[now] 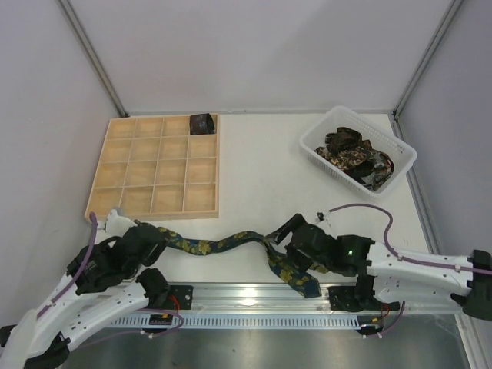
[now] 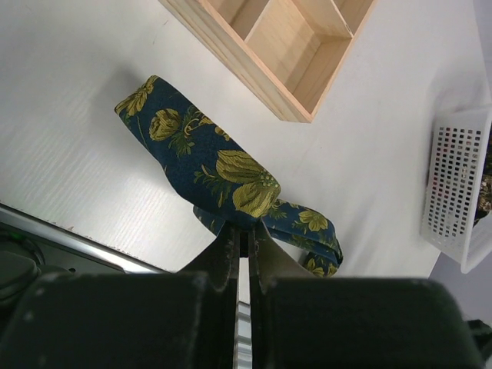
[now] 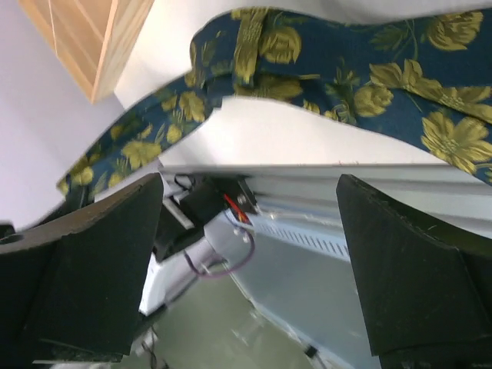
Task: Roll the ties
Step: Flatten the tie
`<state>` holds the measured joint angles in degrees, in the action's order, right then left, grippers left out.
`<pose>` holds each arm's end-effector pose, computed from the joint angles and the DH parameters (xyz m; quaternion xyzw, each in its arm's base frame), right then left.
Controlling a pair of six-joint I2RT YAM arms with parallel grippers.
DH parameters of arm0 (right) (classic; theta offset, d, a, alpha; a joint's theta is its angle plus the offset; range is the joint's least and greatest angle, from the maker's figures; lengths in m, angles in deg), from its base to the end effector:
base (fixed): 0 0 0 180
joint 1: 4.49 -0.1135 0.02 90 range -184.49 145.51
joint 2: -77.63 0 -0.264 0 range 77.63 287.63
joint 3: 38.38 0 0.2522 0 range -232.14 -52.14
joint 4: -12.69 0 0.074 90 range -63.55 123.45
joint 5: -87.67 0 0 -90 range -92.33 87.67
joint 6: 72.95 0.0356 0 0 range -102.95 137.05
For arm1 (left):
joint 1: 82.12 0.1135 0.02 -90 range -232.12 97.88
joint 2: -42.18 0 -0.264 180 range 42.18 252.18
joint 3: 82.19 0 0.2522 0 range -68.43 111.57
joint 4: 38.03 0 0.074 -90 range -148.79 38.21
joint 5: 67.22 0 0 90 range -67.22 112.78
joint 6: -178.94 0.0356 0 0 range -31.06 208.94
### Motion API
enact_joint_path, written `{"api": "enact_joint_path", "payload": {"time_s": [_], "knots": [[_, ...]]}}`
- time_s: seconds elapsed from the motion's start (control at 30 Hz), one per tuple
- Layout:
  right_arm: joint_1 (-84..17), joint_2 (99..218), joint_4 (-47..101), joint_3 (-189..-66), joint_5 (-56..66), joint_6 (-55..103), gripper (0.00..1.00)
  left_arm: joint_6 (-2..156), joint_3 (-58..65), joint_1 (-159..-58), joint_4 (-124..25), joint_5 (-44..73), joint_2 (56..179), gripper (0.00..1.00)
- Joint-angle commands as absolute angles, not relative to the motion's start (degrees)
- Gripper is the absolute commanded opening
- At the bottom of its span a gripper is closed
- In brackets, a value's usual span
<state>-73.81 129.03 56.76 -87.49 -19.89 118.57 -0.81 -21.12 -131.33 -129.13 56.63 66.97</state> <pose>0.0742 0.1663 0.2316 0.3089 0.8658 0.3548 0.1706 0.0433 -0.0198 0.2888 -0.3985 0.8250 -0.1735 0.3612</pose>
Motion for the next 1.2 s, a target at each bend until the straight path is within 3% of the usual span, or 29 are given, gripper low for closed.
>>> {"api": "enact_joint_path", "payload": {"time_s": [0.0, 0.2, 0.37, 0.43, 0.63, 0.87, 1.07, 1.17], "knots": [[-76.7, 136.5, 53.8, -90.9, -33.4, 158.5, 1.0, 2.6, -19.1, -131.0, -135.5, 56.4, 65.8, 0.01], [-83.5, 150.9, 45.6, -91.7, -42.2, 172.4, 1.0, 4.2, -18.5, -131.0, -135.7, 55.1, 64.9, 0.01], [-83.8, 160.2, 44.7, -97.8, -45.0, 172.6, 1.0, 9.7, -16.9, -131.0, -133.5, 53.2, 66.3, 0.03], [-83.5, 164.4, 38.1, -97.1, -46.2, 172.7, 1.0, 11.5, -16.7, -131.0, -133.2, 52.9, 67.0, 0.03], [-82.0, 167.6, 37.7, -97.8, -47.9, 172.4, 0.98, 14.8, -15.9, -131.0, -133.9, 52.1, 65.6, 0.05], [-81.5, 159.2, 51.1, -89.1, -48.0, 171.7, 0.95, 17.2, -15.6, -131.0, -134.3, 51.9, 63.6, 0.09], [-72.6, 138.6, 62.9, -78.5, -43.8, 148.4, 0.99, 21.2, -19.2, -131.0, -129.1, 48.4, 64.2, 0.08], [-60.0, 126.3, 63.1, -73.5, -36.3, 129.6, 0.99, 21.3, -21.1, -131.0, -126.7, 46.9, 66.6, 0.12]]}}
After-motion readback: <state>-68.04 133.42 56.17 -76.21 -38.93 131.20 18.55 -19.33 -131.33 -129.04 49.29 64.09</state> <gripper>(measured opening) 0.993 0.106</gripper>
